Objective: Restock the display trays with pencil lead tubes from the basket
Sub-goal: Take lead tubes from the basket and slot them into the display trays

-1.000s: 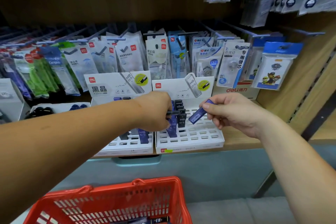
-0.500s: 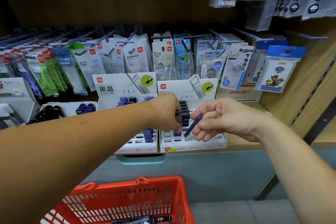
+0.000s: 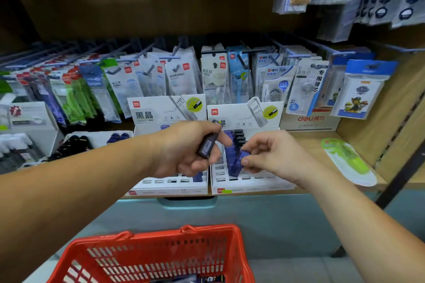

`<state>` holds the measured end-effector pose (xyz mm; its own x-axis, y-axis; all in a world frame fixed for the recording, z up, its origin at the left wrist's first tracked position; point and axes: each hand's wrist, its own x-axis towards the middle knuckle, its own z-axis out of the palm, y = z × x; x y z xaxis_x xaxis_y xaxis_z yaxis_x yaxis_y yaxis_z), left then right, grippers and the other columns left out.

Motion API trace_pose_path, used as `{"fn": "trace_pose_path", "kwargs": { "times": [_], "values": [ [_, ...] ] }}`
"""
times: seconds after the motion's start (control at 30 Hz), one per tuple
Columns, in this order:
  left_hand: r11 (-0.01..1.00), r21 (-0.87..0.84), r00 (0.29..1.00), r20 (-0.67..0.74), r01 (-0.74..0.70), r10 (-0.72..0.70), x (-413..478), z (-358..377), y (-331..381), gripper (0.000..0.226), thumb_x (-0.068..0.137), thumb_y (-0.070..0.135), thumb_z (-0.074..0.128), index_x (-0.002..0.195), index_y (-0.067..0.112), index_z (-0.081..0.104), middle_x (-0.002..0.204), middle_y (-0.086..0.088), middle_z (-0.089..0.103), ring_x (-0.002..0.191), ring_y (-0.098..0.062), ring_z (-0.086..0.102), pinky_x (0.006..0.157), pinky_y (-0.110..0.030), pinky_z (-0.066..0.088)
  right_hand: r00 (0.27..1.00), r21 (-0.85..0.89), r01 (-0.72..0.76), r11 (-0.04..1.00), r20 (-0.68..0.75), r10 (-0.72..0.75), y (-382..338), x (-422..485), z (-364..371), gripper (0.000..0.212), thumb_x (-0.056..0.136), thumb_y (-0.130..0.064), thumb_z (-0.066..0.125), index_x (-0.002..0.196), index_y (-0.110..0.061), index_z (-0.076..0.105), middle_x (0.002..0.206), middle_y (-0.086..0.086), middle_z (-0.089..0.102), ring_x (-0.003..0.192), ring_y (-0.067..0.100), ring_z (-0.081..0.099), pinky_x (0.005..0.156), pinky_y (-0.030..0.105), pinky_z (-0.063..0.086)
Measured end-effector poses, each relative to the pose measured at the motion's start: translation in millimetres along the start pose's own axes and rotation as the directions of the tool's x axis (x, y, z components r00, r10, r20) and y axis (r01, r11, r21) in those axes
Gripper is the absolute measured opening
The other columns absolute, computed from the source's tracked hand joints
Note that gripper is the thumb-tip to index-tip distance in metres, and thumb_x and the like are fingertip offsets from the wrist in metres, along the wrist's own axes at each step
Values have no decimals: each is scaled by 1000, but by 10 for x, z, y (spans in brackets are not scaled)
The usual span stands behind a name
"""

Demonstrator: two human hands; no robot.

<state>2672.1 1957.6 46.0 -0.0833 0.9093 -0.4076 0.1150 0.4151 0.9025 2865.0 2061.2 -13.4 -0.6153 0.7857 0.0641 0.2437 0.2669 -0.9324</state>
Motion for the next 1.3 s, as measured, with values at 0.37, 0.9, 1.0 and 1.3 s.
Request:
{"fn": "trace_pose_path", "kwargs": {
  "times": [0.37, 0.9, 1.0, 1.3],
  "values": [
    [994, -36, 994, 32, -104, 105, -136, -41, -212, 24, 107, 6, 44, 117, 0, 65, 80, -7, 65, 58, -15, 50, 45, -20, 35, 996, -199, 93, 976, 20, -91, -54, 32, 88, 30, 78, 3, 83, 77, -23, 66, 72, 14, 69, 67, 39, 70, 70, 57, 61],
    [935, -313, 985, -2, -167, 175, -75, 183, -218, 20, 110, 17, 46, 97, 9, 59, 71, -5, 57, 52, -12, 49, 44, -20, 37, 989, 325, 114, 939, 52, -138, -245, -55, -40, 21, 82, 12, 72, 97, -2, 74, 82, 19, 73, 69, 28, 71, 59, 31, 57],
    [964, -222, 989, -58, -144, 134, -40, 246, -243, 29, 112, 30, 42, 106, 6, 56, 68, -10, 64, 49, -19, 55, 41, -25, 41, 995, 407, 67, 911, 35, -88, -169, -53, -100, 14, 82, -4, 74, 95, 3, 72, 85, 21, 70, 70, 28, 67, 59, 32, 56],
    [878, 451, 952, -166, -160, 258, 89, 278, -590, 16, 105, 22, 54, 118, 18, 61, 74, -11, 76, 43, -15, 57, 49, -19, 46, 989, 53, 7, 999, -145, 0, 55, 79, -192, 10, 83, 7, 78, 90, 4, 72, 78, 24, 73, 66, 26, 70, 57, 32, 57]
  ]
}}
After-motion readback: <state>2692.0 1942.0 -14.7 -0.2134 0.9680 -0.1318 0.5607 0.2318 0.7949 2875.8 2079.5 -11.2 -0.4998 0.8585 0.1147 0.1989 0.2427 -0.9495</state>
